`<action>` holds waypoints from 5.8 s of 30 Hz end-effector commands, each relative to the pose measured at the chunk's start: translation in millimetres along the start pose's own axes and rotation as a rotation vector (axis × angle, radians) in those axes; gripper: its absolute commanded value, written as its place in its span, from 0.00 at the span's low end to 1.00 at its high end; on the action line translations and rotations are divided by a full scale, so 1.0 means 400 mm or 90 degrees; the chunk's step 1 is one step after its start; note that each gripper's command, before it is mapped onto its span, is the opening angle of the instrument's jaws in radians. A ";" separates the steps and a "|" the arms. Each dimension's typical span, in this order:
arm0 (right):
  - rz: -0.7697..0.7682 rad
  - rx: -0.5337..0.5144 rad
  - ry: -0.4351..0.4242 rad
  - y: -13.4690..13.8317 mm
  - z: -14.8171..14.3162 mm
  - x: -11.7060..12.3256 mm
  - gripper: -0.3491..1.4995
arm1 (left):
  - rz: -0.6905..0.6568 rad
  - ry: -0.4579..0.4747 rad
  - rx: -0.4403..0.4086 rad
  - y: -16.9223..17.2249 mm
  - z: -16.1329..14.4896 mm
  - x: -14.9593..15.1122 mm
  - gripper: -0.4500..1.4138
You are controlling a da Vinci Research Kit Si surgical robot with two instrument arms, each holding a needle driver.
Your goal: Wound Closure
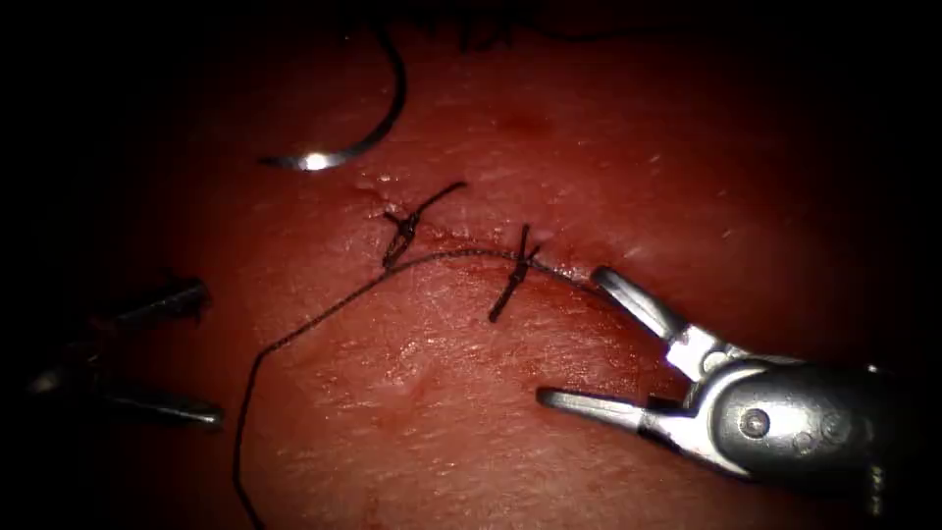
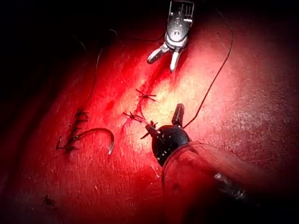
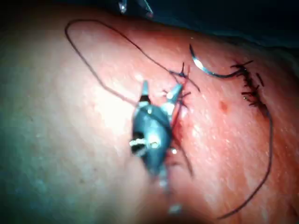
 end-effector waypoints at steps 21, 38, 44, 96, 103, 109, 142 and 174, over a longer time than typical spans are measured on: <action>-0.001 0.002 -0.008 -0.0028 0.0036 -0.0024 0.81 | -0.244 0.003 -0.107 -0.0266 0.0149 -0.0212 0.67; -0.001 0.002 -0.010 -0.0034 0.0038 -0.0020 0.82 | -0.172 0.033 -0.045 -0.0321 0.0009 -0.0297 0.55; -0.001 0.003 -0.012 -0.0034 0.0037 -0.0020 0.82 | 0.107 -0.044 0.015 -0.0295 0.0006 -0.0281 0.57; 0.018 0.005 -0.023 -0.0059 0.0052 -0.0028 0.85 | -0.179 0.000 -0.099 -0.0212 0.0120 -0.0211 0.65; 0.021 0.005 -0.026 -0.0064 0.0057 -0.0030 0.85 | -0.366 0.073 -0.166 -0.0349 0.0095 -0.0340 0.56; 0.020 0.005 -0.028 -0.0068 0.0062 -0.0031 0.85 | -0.382 0.084 -0.156 -0.0377 0.0021 -0.0368 0.52; 0.032 0.008 -0.031 -0.0066 0.0054 -0.0029 0.83 | 0.006 -0.043 0.018 -0.0128 -0.0148 -0.0112 0.56; 0.060 0.006 -0.135 -0.0049 -0.0060 -0.0028 0.82 | 0.238 -0.310 0.224 -0.0262 0.0219 0.0089 0.56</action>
